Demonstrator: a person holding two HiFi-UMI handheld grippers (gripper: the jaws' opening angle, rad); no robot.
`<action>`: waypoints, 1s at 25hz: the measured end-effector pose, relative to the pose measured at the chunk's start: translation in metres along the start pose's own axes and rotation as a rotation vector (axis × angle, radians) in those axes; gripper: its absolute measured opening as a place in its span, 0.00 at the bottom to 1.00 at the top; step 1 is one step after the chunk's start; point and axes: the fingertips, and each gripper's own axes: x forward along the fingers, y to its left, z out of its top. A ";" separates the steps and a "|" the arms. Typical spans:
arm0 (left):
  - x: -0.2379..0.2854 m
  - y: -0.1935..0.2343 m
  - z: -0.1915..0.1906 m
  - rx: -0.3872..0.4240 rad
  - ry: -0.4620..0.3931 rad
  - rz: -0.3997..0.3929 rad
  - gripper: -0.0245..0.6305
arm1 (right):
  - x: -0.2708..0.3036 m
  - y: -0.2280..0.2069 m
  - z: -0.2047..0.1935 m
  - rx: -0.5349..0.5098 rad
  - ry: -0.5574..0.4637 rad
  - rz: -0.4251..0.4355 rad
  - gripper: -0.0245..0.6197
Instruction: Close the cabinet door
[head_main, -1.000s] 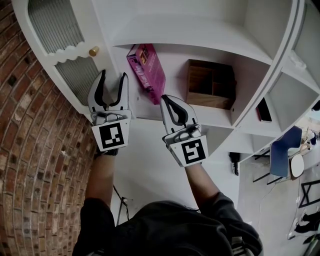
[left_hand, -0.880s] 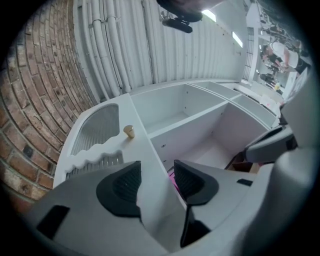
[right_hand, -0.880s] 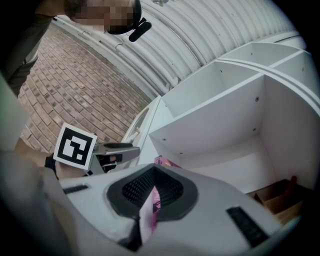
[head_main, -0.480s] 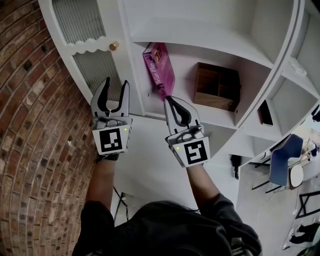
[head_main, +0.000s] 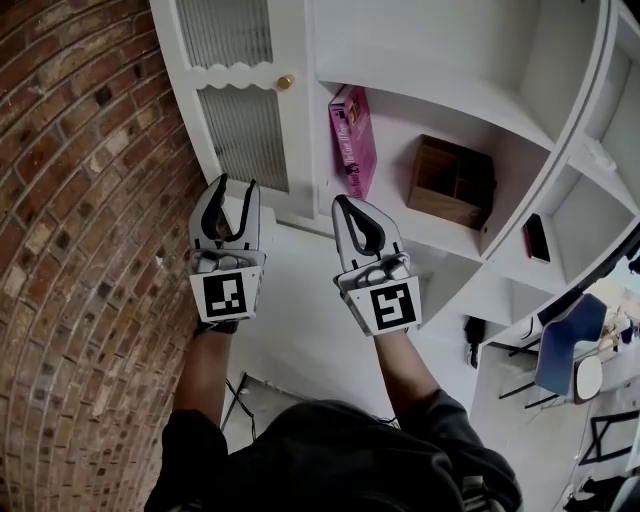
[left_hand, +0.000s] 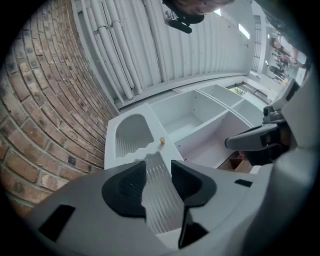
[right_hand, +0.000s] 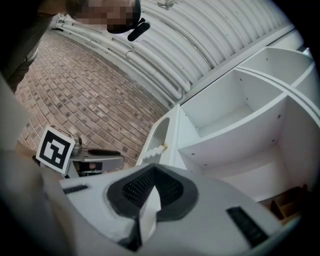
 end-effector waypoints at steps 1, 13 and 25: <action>-0.006 0.003 0.001 0.002 0.004 0.006 0.27 | 0.000 0.003 0.002 -0.001 -0.002 0.004 0.04; -0.080 0.039 0.010 0.015 0.044 0.087 0.08 | -0.007 0.035 0.019 -0.010 -0.008 0.032 0.04; -0.117 0.053 0.013 0.008 0.066 0.115 0.04 | -0.015 0.057 0.033 -0.018 -0.018 0.052 0.04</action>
